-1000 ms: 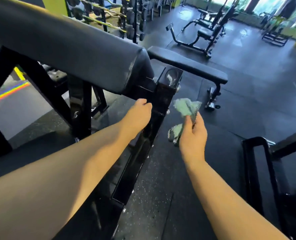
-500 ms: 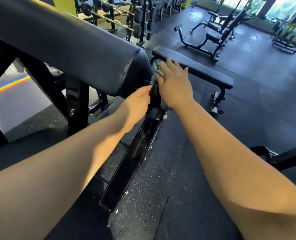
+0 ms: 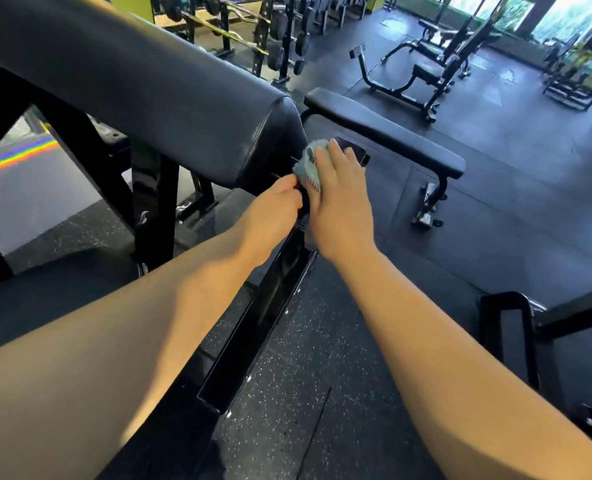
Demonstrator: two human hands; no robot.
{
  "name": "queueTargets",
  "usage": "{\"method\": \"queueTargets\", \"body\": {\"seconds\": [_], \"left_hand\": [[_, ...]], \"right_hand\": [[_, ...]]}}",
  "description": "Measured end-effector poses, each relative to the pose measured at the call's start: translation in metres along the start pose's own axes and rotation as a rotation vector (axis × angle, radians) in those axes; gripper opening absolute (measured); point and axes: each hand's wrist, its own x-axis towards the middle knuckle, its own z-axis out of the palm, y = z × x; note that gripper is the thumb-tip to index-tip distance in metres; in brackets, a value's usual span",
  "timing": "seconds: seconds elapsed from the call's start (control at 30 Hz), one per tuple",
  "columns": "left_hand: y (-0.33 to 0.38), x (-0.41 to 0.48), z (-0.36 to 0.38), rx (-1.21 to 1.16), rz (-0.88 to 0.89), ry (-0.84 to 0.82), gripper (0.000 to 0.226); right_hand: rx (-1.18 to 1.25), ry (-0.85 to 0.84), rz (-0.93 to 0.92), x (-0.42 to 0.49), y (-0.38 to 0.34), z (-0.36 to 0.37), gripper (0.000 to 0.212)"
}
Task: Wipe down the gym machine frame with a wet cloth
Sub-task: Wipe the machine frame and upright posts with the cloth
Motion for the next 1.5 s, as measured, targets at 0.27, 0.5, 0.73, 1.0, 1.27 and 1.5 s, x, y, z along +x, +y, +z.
{"method": "queueTargets", "body": {"seconds": [0.27, 0.5, 0.73, 1.0, 1.27, 1.5], "left_hand": [[0.013, -0.007, 0.005, -0.044, -0.038, 0.004, 0.032], [0.012, -0.016, 0.003, 0.025, -0.056, -0.033, 0.043], [0.0, -0.027, -0.003, 0.052, -0.102, -0.045, 0.049], [-0.017, -0.029, 0.012, 0.113, -0.002, 0.067, 0.049], [-0.005, 0.004, 0.018, 0.179, 0.246, 0.245, 0.037], [-0.009, 0.006, 0.022, -0.015, 0.191, 0.298, 0.043]], "right_hand": [[0.172, -0.068, 0.286, 0.055, 0.018, -0.004, 0.046], [0.233, 0.036, 0.291, 0.004, -0.005, 0.0, 0.048], [0.15, -0.06, 0.253, 0.024, 0.008, -0.008, 0.047], [0.041, -0.165, -0.009, 0.007, 0.026, -0.023, 0.05], [0.335, -0.281, 0.331, 0.069, 0.053, -0.033, 0.044], [0.662, -0.098, 0.49, 0.022, 0.05, -0.014, 0.037]]}}
